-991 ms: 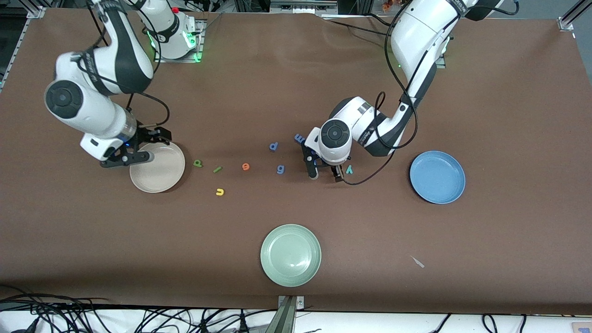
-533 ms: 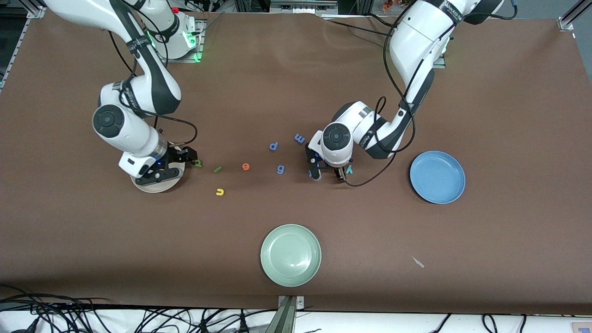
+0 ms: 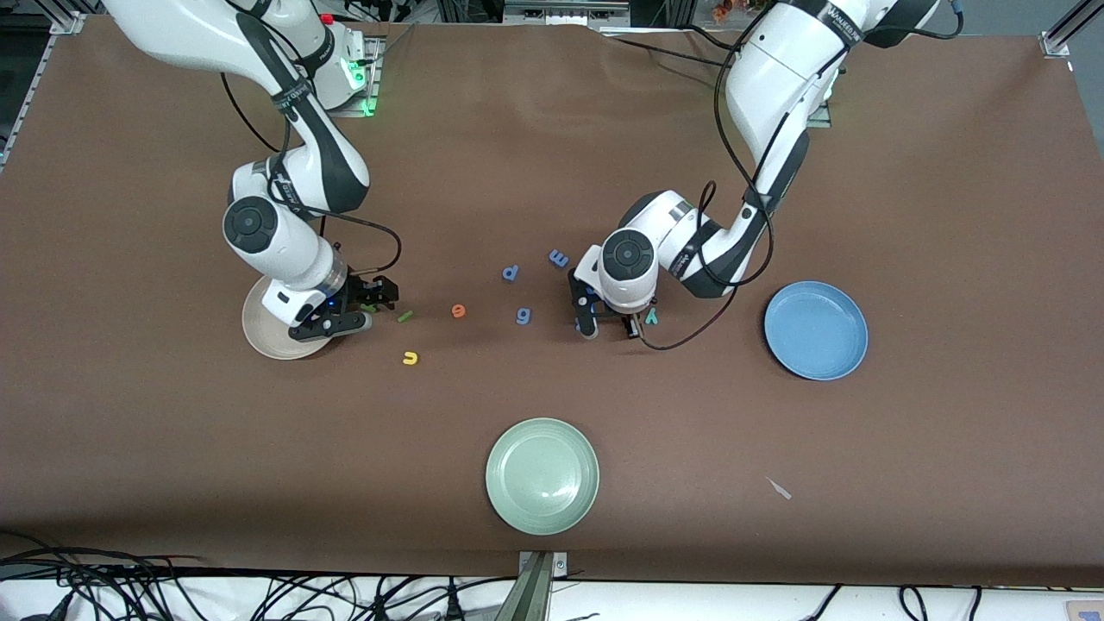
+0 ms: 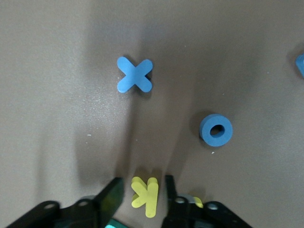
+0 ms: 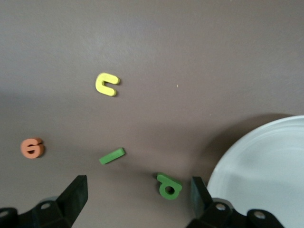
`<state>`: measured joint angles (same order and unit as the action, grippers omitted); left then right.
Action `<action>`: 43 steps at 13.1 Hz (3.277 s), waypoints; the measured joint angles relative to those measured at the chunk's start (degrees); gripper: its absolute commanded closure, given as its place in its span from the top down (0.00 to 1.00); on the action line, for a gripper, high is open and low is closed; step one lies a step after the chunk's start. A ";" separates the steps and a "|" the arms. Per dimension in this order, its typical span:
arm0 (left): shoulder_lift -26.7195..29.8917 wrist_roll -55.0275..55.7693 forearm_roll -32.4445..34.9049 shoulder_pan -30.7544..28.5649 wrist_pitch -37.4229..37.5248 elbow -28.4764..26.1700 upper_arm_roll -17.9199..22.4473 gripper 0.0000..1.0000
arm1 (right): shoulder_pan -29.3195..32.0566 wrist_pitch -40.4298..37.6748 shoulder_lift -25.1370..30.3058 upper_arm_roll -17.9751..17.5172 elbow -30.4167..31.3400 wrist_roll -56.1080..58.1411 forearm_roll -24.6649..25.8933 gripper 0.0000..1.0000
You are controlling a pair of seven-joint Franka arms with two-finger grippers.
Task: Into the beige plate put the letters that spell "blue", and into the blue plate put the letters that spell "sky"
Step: 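Grasp the yellow k with the left gripper while the right gripper reaches the green p, then drop the k into the blue plate while the right gripper grasps the p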
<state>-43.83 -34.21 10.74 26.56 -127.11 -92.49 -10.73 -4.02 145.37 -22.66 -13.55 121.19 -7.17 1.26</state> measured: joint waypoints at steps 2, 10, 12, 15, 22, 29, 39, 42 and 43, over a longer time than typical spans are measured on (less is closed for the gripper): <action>0.33 0.01 0.00 -0.01 0.17 -0.04 -0.05 0.00 | 0.05 1.80 -0.24 0.07 2.24 0.00 0.00 0.96; 2.25 0.11 0.00 -1.35 1.90 1.41 0.31 0.00 | 0.82 7.40 -0.23 0.23 6.21 0.00 0.01 0.95; 5.15 0.38 0.00 -2.86 7.00 2.34 0.46 0.00 | 1.22 9.09 -0.30 0.24 7.24 0.00 0.02 0.95; 8.87 1.13 0.00 -8.36 12.91 2.60 0.92 0.00 | 1.29 10.82 -0.51 0.23 8.59 0.00 0.02 0.91; 9.57 1.25 2.80 -18.44 20.60 1.44 3.57 0.01 | 1.31 11.07 -0.80 0.23 8.68 0.03 0.05 0.77; 9.49 4.21 2.80 -25.53 15.82 -7.96 3.69 0.34 | 1.73 13.34 -2.65 0.64 8.77 3.83 0.30 0.69; 15.10 13.63 0.07 -25.50 17.57 -8.86 -1.03 1.00 | 2.47 13.46 -2.58 1.01 8.76 5.54 0.33 0.41; 16.90 29.12 -0.92 -25.33 18.82 -8.98 -7.01 1.00 | 2.51 13.46 -2.56 1.04 8.76 5.54 0.33 0.31; 16.89 35.51 -0.93 -25.21 18.83 -9.10 -9.41 1.00 | 2.51 13.46 -2.55 1.04 8.76 5.53 0.34 0.30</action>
<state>-26.94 1.30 9.81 1.34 -108.28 -101.60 -20.14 -1.51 158.83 -25.21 -12.51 129.95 -1.64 1.60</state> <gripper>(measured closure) 0.000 0.639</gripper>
